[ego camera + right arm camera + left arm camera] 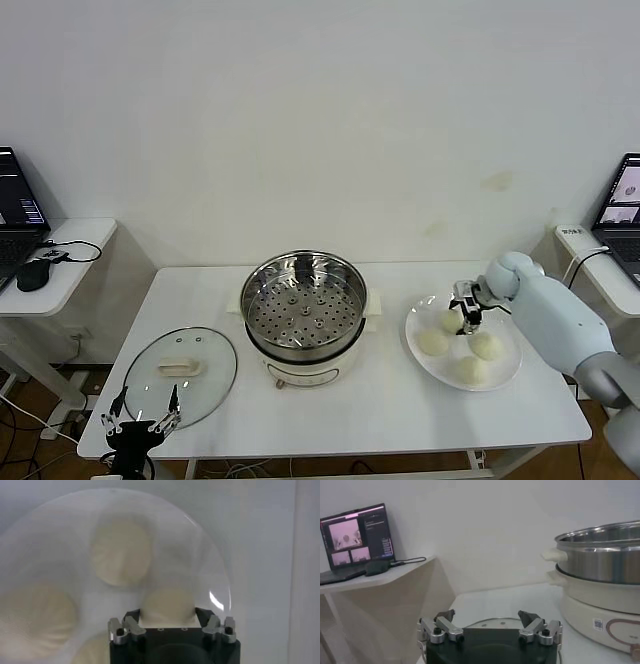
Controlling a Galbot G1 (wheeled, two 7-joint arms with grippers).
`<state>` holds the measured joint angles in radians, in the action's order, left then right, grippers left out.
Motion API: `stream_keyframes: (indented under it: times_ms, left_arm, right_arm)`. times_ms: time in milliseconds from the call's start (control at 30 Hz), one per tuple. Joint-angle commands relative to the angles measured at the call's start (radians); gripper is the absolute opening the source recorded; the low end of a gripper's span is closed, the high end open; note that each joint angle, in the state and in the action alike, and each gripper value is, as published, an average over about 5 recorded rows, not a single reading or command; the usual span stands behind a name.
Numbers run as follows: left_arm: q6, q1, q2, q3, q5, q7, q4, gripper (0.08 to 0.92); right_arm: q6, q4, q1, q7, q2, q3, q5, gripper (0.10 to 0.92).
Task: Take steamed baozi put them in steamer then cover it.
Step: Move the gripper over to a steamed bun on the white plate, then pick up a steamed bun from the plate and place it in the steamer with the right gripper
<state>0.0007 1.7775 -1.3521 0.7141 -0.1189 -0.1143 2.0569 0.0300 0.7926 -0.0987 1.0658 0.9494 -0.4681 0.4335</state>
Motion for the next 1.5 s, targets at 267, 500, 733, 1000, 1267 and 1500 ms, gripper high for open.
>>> stream_keyframes:
  times_ms: [267,500,733,1000,1267,1500]
  left_arm:
    - [0.0,0.003,0.006,0.01,-0.012,-0.001,0.003,0.823]
    - [0.001,0.002,0.009,0.01,-0.024,-0.003,0.013,0.823]
    - [0.0,-0.005,0.013,0.005,-0.035,-0.008,0.02,0.823]
    - [0.0,-0.001,0.011,0.013,-0.036,-0.012,0.026,0.823]
    - [0.0,0.012,0.009,0.044,-0.039,-0.012,0.031,0.823]
    - [-0.001,0.013,0.002,0.056,-0.043,-0.011,0.025,0.823]
  right_arm:
    - [-0.06,0.29,0.25,0.039,-0.18,-0.275,-0.331,0.628]
    - [-0.083,0.408,0.518,0.026,-0.166,-0.477,-0.536,0.633]
    - [-0.059,0.429,0.689,-0.041,-0.015,-0.628,-0.67,0.636]
    - [0.046,0.373,0.697,-0.101,0.22,-0.698,-0.678,0.636]
    - [0.221,0.242,0.629,-0.128,0.385,-0.762,-0.494,0.636]
    - [0.387,0.126,0.554,-0.165,0.446,-0.768,-0.321,0.643]
